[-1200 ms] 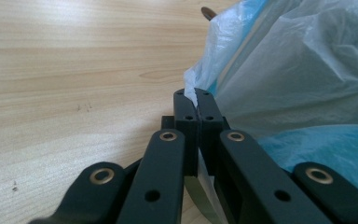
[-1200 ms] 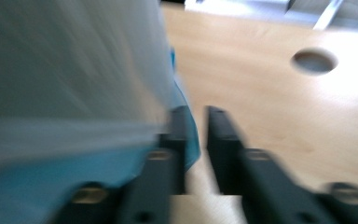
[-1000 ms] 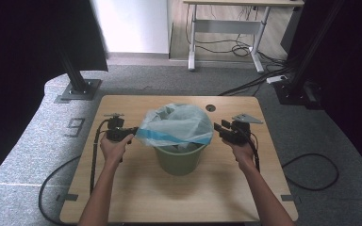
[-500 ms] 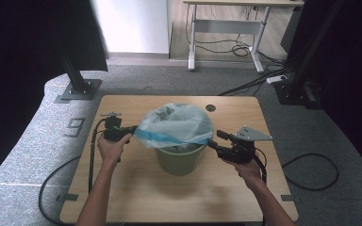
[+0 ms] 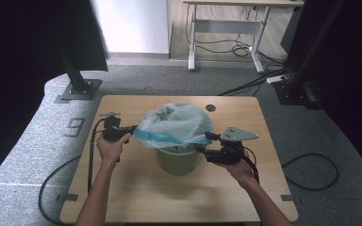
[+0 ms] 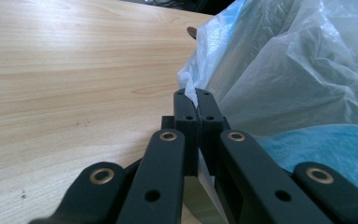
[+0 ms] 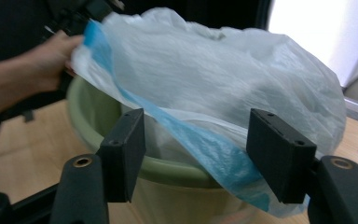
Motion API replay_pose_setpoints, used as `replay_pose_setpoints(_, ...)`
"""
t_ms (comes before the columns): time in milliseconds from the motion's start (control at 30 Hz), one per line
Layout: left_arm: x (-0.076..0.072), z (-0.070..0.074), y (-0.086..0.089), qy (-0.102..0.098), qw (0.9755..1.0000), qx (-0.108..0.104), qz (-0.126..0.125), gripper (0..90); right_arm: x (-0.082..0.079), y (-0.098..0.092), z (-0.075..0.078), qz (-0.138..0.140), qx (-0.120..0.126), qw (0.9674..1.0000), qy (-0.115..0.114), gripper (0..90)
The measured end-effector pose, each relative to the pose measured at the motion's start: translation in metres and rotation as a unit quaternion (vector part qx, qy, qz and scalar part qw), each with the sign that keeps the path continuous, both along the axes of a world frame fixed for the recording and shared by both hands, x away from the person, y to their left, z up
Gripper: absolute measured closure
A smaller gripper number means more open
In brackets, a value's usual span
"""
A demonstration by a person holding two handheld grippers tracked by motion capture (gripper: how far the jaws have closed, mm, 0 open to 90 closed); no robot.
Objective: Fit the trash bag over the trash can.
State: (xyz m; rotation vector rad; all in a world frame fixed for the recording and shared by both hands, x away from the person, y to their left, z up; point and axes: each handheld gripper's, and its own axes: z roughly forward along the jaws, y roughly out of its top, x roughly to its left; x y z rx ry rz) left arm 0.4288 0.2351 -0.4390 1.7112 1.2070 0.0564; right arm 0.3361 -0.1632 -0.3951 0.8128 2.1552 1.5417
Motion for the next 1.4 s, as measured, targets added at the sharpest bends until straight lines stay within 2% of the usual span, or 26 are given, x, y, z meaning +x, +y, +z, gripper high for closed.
replay_pose_setpoints(67,0.0,0.0,0.0,0.001,1.0,-0.002,0.002,89.5,0.001,0.0,0.0,-0.009,-0.001,1.0,-0.001,44.8)
replay_pose_setpoints(233,-0.001,0.001,0.003,0.0,1.0,-0.004,0.004,89.6,0.001,0.0,0.001,-0.042,-0.014,0.999,-0.008,67.9)
replay_pose_setpoints(400,-0.002,0.002,0.004,-0.002,1.0,-0.007,0.006,89.5,0.001,-0.003,0.001,-0.042,-0.016,0.9989,-0.012,87.9)
replay_pose_setpoints(533,-0.002,0.003,0.005,-0.003,1.0,-0.007,0.005,89.5,-0.006,-0.006,0.001,-0.02,-0.01,0.9996,-0.015,88.9)
replay_pose_setpoints(667,-0.004,0.004,0.006,-0.005,0.9999,-0.009,0.002,89.5,-0.019,-0.014,0.0,0.003,0.019,0.9995,-0.027,88.8)
replay_pose_setpoints(800,-0.006,0.005,0.007,-0.005,1.0,-0.008,0.001,89.5,-0.036,-0.019,-0.005,0.029,0.043,0.9983,-0.025,88.8)
replay_pose_setpoints(967,-0.006,0.003,0.007,-0.004,1.0,-0.005,0.0,89.6,-0.05,-0.013,-0.023,0.059,0.037,0.9975,-0.011,88.9)
replay_pose_setpoints(1200,-0.007,-0.002,0.006,0.001,1.0,0.0,-0.003,89.6,-0.044,-0.005,-0.053,0.069,0.017,0.9972,0.024,88.9)
replay_pose_setpoints(1267,-0.006,-0.004,0.005,0.004,1.0,0.0,-0.005,89.6,-0.038,-0.005,-0.062,0.064,0.01,0.9973,0.033,88.9)
replay_pose_setpoints(1400,-0.005,-0.011,0.004,0.012,0.9999,0.004,-0.007,89.6,-0.027,-0.007,-0.081,0.055,0.011,0.9962,0.066,88.9)
